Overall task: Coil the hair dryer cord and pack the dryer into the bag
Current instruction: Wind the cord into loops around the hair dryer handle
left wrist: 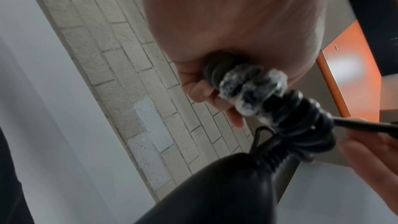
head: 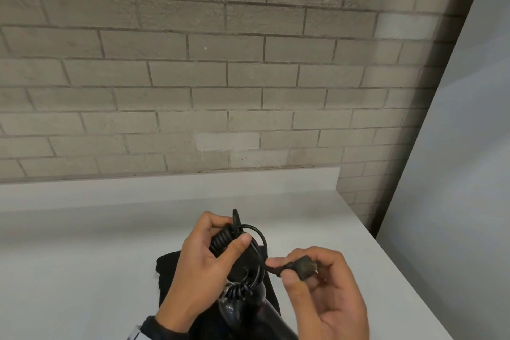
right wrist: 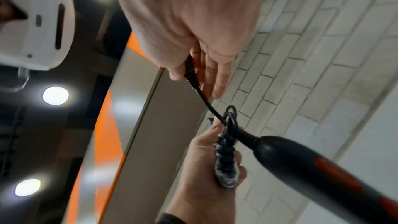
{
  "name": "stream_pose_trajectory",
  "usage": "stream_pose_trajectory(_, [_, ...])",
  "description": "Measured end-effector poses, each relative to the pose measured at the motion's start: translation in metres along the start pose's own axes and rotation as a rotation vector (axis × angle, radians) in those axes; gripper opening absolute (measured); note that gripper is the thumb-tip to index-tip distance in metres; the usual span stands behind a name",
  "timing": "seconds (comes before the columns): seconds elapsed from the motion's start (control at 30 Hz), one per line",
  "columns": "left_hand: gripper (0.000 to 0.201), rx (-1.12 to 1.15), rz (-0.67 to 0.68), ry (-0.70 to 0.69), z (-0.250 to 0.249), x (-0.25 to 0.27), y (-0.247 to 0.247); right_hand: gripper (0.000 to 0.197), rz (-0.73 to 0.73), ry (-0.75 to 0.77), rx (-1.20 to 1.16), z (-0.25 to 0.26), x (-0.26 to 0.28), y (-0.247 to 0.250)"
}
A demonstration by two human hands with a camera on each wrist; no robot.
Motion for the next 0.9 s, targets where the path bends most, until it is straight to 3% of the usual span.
stream_pose_trajectory(0.07, [0.039, 0.012, 0.05, 0.015, -0.001, 0.0, -0.005, 0.047, -0.002, -0.08, -0.141, -0.003, -0.006, 0.003])
stream_pose_trajectory(0.17, [0.049, -0.062, 0.105, -0.009, -0.005, 0.0, -0.011, 0.056, 0.012, -0.147, -0.228, -0.003, -0.014, 0.006])
stream_pose_trajectory(0.43, [0.009, -0.067, 0.122, -0.044, -0.006, -0.004, -0.008, 0.059, 0.086, -0.321, -0.405, -0.006, -0.03, 0.013])
stream_pose_trajectory(0.53, [0.008, -0.101, 0.142, -0.061, -0.007, -0.004, -0.01, 0.058, 0.102, -0.332, -0.402, -0.005, -0.036, 0.014])
stream_pose_trajectory(0.63, [0.035, -0.135, 0.189, -0.076, -0.009, -0.002, -0.013, 0.059, 0.1, -0.334, -0.393, -0.004, -0.038, 0.014])
stream_pose_trajectory(0.73, [0.022, -0.193, 0.191, -0.128, -0.013, -0.002, -0.013, 0.061, 0.097, -0.335, -0.375, -0.001, -0.039, 0.015])
stream_pose_trajectory(0.9, [0.032, -0.346, 0.226, -0.242, -0.022, 0.001, -0.019, 0.056, 0.125, -0.298, -0.335, 0.013, -0.047, 0.015])
Point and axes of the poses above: each hand's wrist, its own x-axis away from the middle knuckle, its own y-axis out of the back of the hand, z = x × y, the point moved 9 cm from there along -x, towards the middle knuckle, and after that the axes turned 7 degrees about x, right-handed, at the moved point
